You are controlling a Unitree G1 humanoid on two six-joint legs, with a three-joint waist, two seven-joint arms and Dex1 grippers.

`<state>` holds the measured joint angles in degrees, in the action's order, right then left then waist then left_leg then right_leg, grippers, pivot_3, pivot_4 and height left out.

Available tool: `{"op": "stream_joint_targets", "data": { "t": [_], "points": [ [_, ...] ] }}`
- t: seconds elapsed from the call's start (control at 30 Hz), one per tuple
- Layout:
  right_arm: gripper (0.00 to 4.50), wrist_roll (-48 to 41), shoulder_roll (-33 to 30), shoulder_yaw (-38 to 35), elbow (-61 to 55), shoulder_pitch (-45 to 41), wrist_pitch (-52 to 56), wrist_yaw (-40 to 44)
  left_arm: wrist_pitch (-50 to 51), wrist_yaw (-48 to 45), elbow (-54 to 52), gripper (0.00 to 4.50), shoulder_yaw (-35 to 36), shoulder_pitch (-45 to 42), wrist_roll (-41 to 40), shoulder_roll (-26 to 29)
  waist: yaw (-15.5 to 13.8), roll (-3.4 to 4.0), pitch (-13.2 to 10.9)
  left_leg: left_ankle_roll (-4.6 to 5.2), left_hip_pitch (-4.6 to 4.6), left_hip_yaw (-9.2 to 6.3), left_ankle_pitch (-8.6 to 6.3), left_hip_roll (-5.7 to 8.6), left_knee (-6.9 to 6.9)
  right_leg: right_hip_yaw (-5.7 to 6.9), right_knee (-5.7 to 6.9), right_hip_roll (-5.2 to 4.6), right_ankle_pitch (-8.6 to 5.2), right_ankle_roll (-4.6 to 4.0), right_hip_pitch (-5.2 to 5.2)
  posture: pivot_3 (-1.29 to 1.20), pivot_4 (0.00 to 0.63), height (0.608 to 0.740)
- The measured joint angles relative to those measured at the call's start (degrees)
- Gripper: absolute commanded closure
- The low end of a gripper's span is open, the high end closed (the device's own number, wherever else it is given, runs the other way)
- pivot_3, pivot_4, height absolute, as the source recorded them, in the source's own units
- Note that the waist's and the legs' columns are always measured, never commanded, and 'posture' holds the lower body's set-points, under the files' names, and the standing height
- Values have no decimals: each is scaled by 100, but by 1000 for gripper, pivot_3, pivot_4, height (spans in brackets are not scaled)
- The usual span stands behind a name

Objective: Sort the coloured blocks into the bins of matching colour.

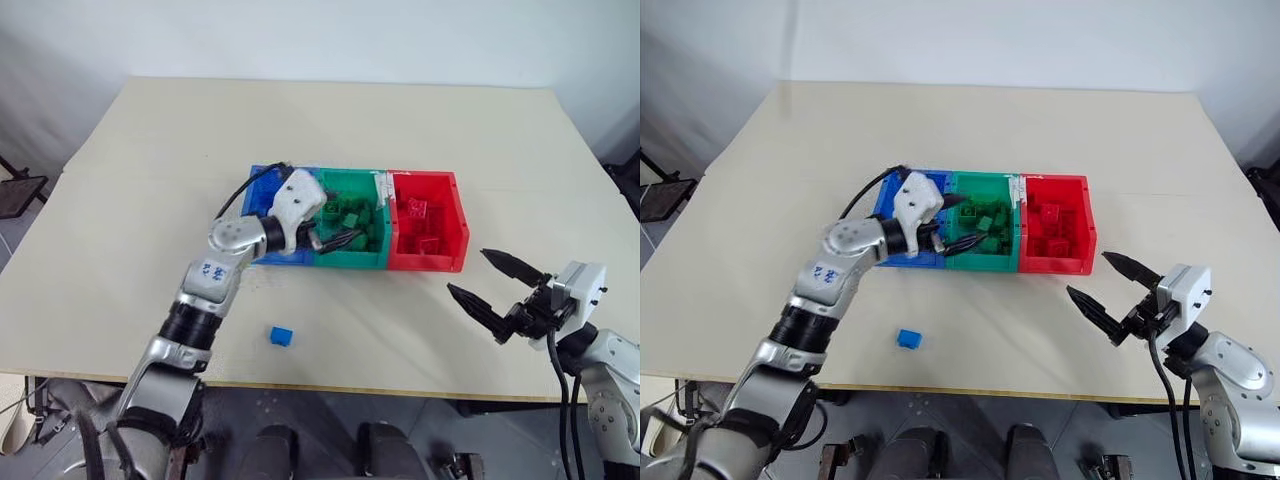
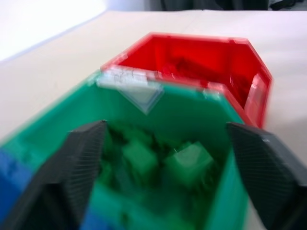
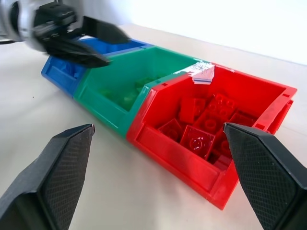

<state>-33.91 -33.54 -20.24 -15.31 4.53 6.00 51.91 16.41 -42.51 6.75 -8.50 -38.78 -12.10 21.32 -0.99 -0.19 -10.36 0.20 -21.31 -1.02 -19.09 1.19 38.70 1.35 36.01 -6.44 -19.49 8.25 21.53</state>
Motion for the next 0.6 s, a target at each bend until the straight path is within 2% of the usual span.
{"op": "stream_joint_targets", "data": {
  "t": [0.1,0.17,0.37,0.6],
  "points": [
    [0,74,-72,260,66,-227,-102,330,-56,-719,-835,62,464,973,-491,740,104,3,2,0,4,-1,0,-3,-8,-3,-4,-3,0,0,0,0,150,740],
    [0,137,-213,453,191,-388,-163,623,-154,-835,-1087,62,883,1574,-583,1139,126,3,1,-1,10,-1,0,-5,-11,-7,-10,-5,0,-1,-1,0,150,740],
    [0,400,-412,1159,815,-1141,-399,1536,-641,-1176,-1404,62,2277,3360,-903,1822,99,1,1,2,7,-13,-2,-5,-7,-15,-24,-34,1,-6,-8,0,150,740],
    [0,610,-410,1772,1214,-1606,-586,2193,-766,-1474,-929,62,3529,4196,-1248,2298,107,2,1,0,5,-23,-1,-3,-33,-16,-38,-49,2,-12,-6,0,150,740]
  ]
}}
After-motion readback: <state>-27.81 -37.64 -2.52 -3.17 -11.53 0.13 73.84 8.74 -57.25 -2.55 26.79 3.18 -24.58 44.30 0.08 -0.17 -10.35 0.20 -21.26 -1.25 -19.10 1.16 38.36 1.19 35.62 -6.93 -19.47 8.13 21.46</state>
